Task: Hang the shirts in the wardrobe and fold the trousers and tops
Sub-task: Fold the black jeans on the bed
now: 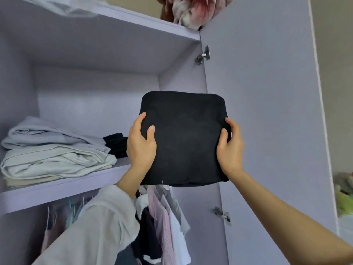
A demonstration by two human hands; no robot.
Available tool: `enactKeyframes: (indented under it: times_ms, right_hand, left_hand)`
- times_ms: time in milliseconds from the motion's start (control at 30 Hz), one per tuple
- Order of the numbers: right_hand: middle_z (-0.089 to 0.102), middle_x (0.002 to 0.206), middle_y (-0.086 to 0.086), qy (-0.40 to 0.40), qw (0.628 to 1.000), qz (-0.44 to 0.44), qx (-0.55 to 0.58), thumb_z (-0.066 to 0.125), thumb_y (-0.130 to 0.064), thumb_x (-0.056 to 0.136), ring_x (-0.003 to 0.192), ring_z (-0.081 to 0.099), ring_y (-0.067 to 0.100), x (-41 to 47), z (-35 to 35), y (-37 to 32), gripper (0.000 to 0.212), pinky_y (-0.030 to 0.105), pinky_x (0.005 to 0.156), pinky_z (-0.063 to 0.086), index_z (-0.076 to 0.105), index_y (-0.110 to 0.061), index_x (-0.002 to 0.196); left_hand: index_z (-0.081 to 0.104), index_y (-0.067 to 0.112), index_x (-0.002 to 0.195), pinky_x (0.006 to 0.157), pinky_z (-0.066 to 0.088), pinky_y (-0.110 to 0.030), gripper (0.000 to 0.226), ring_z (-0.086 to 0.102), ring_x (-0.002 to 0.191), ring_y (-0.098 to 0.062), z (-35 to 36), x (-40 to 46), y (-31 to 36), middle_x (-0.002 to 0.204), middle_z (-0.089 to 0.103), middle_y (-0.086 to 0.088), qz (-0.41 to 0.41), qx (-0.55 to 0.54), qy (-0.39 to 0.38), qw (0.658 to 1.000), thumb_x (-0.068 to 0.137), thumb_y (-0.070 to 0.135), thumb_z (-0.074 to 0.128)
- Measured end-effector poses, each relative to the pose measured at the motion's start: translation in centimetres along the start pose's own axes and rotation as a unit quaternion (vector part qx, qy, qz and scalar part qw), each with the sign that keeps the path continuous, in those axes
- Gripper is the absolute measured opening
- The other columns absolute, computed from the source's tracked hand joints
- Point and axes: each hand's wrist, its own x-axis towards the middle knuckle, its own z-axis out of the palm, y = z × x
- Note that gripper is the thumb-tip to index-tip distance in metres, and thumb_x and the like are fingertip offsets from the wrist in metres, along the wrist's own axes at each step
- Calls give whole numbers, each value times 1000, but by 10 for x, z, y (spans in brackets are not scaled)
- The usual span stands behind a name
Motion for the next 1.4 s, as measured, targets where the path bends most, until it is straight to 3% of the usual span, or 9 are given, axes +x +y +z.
enactKeyframes:
  times_ms: [367,533,800,967,1067,1167,1200,1300,1400]
  right_hand:
    - [51,131,2,-35,989,-45,134,36,-10,99,118,48,15,115,229,69,33,28,101,38,43,-13,131]
    - [54,119,1,-68,985,-39,154,36,-8,98,97,48,11,153,319,101,31,13,80,33,45,-10,128]
    - [54,126,7,-122,972,-22,200,35,-10,99,113,51,24,194,475,146,31,34,95,41,44,-12,128]
    - [55,124,12,-202,964,22,174,35,-9,98,109,53,28,196,570,164,33,35,91,43,42,-12,131]
    - [52,126,13,-360,929,72,53,37,-5,95,104,52,27,183,605,188,38,29,83,40,40,-9,132]
    - [54,118,17,-509,850,80,-107,39,-5,92,100,53,28,173,617,208,29,26,74,41,49,2,119]
    - [55,107,16,-530,835,79,-120,39,-5,92,90,52,26,174,617,210,22,26,65,41,51,3,108]
    - [45,76,8,-573,806,57,-136,40,-2,89,64,44,17,180,613,208,17,22,48,35,42,-5,72]
    - [53,75,10,-616,771,59,-150,47,-2,87,54,48,17,183,602,210,17,21,41,36,49,-5,70]
  left_hand:
    - [41,31,133,97,43,-38,40,51,116,-18,12,191,-119,130,53,5,63,85,72,992,94,24,49]
    - [43,28,132,96,42,-35,40,51,113,-18,17,263,-181,126,54,4,24,131,75,988,94,22,51]
    - [45,27,131,96,40,-32,39,50,116,-19,14,362,-288,129,54,2,31,192,138,971,93,21,51]
    - [44,24,133,95,38,-33,41,51,116,-26,-8,404,-357,129,54,-4,-56,277,157,946,93,23,52]
    - [37,14,140,104,33,-35,47,43,127,-30,-23,398,-396,139,46,-10,-203,411,34,888,95,25,49]
    - [37,7,141,102,35,-34,49,41,130,-28,-31,381,-411,145,39,-9,-346,581,-223,702,99,32,40]
    - [40,7,139,100,38,-34,47,44,127,-28,-31,378,-407,143,41,-8,-368,591,-266,667,99,33,39]
    - [46,7,135,100,43,-37,42,52,119,-28,-32,378,-393,137,48,-10,-386,581,-313,645,97,26,45]
    - [48,4,133,100,44,-39,40,54,116,-30,-32,376,-386,133,52,-14,-404,583,-320,628,95,17,46]
